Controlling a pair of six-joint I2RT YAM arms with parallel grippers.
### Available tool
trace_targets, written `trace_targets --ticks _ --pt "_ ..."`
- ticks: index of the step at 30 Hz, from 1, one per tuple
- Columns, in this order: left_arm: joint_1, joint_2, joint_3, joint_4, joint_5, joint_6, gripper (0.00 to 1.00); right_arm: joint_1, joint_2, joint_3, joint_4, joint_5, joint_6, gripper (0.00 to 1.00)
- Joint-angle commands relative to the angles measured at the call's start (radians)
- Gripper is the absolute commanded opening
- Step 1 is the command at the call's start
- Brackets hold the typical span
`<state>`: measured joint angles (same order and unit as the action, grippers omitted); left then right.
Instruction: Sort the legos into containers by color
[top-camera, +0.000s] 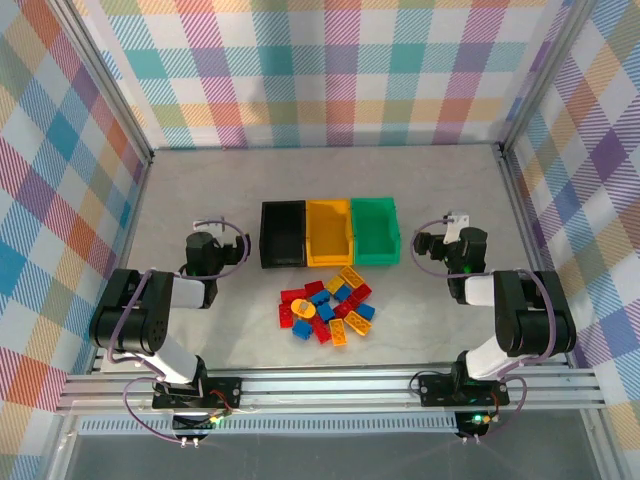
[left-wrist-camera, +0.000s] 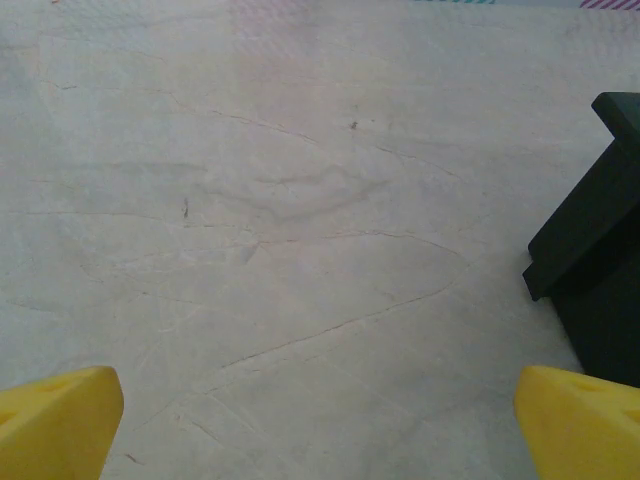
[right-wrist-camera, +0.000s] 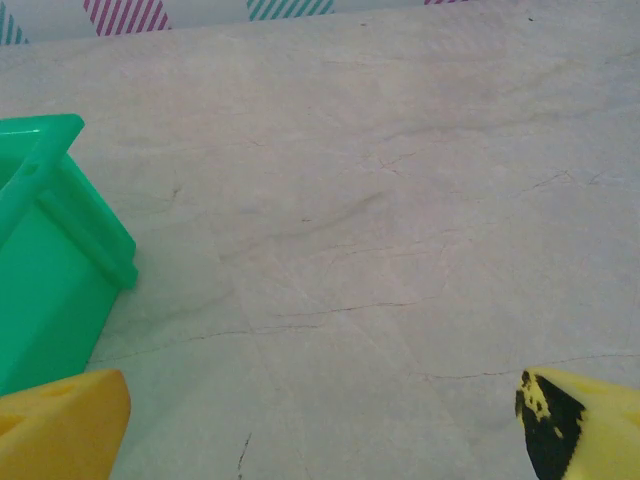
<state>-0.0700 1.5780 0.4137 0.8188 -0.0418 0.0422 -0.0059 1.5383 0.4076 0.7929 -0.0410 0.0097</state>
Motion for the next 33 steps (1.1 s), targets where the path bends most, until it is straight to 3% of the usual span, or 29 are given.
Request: trace_targets --ticks 1,29,33 --pt "0.007 -0.001 0.003 0.028 0.017 0.008 1.0 0.007 -0.006 0.013 0.014 0.0 -0.005 0.99" --pt "0.007 -0.001 0.002 0.029 0.016 0.009 1.0 0.006 -0.006 0.011 0.015 0.0 -0.004 0.99" --pt "0.012 -0.037 0.007 -0.004 -0.087 -0.041 1.0 0.005 -0.063 0.03 -0.057 0.029 0.012 0.99"
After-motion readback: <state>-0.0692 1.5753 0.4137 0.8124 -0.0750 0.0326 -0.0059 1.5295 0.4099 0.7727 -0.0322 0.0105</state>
